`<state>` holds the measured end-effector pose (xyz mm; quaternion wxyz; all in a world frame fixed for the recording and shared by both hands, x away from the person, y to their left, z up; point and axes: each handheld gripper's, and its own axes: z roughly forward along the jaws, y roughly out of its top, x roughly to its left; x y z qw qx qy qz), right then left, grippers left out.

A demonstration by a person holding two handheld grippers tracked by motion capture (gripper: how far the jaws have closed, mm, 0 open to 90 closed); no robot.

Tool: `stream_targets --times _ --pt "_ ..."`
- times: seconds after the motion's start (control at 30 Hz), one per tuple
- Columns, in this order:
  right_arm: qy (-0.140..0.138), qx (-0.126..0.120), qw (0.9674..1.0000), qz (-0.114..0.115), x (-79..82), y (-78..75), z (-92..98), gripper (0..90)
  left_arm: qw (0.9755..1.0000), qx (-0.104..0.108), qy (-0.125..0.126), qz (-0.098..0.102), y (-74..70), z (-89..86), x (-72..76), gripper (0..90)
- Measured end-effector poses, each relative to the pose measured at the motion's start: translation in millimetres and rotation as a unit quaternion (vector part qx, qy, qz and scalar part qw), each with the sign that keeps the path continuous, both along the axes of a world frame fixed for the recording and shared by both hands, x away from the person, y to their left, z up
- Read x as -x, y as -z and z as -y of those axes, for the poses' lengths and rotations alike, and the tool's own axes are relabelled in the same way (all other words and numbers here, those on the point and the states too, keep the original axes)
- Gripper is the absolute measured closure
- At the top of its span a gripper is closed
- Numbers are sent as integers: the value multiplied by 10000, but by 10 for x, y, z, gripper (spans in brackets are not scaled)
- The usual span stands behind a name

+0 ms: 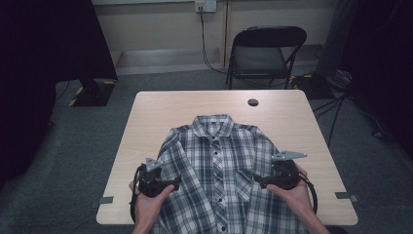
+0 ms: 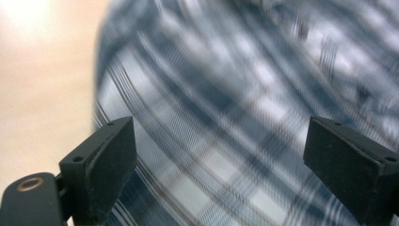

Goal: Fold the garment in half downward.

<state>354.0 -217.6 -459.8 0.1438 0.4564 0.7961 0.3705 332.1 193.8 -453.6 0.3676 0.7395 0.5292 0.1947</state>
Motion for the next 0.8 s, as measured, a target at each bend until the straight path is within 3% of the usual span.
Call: stream_targets --times 0.07,0.17,0.23,0.37,0.47,0.5,0.53,0.63,0.7,0.77,0.8 --pt "95 -41 9999 136 -31 -106 71 98 9996 -58 -60 261 -165 -27 -55 91" --pt "165 -214 9992 292 -96 -312 174 139 9994 11 57 338 -397 -82 -191 75" --pt "256 -199 9984 470 -169 -458 218 119 9981 -186 -101 584 -510 -113 -280 76" --pt "388 -265 9971 591 -423 -641 294 113 9979 -224 -151 589 -473 -236 -511 74" --pt "469 -172 9977 467 -606 -572 322 150 9980 -275 -454 338 -280 -381 -666 89" --pt "470 -198 9979 397 -663 -513 334 172 9986 -105 -475 190 -170 -450 -700 98" --pt "496 -170 9981 321 -736 -408 347 183 9987 -77 -466 164 -117 -473 -704 105" --pt "556 -289 9977 267 -816 -226 383 254 9995 -128 -300 34 28 -525 -741 140" --pt "657 -386 9965 338 -853 -102 407 274 9998 -32 -170 41 71 -550 -767 166" --pt "641 -293 9972 255 -909 -33 423 321 9999 87 -37 -39 117 -545 -794 182" --pt "639 -361 9969 271 -926 -4 435 333 10000 48 26 -58 141 -529 -806 195"
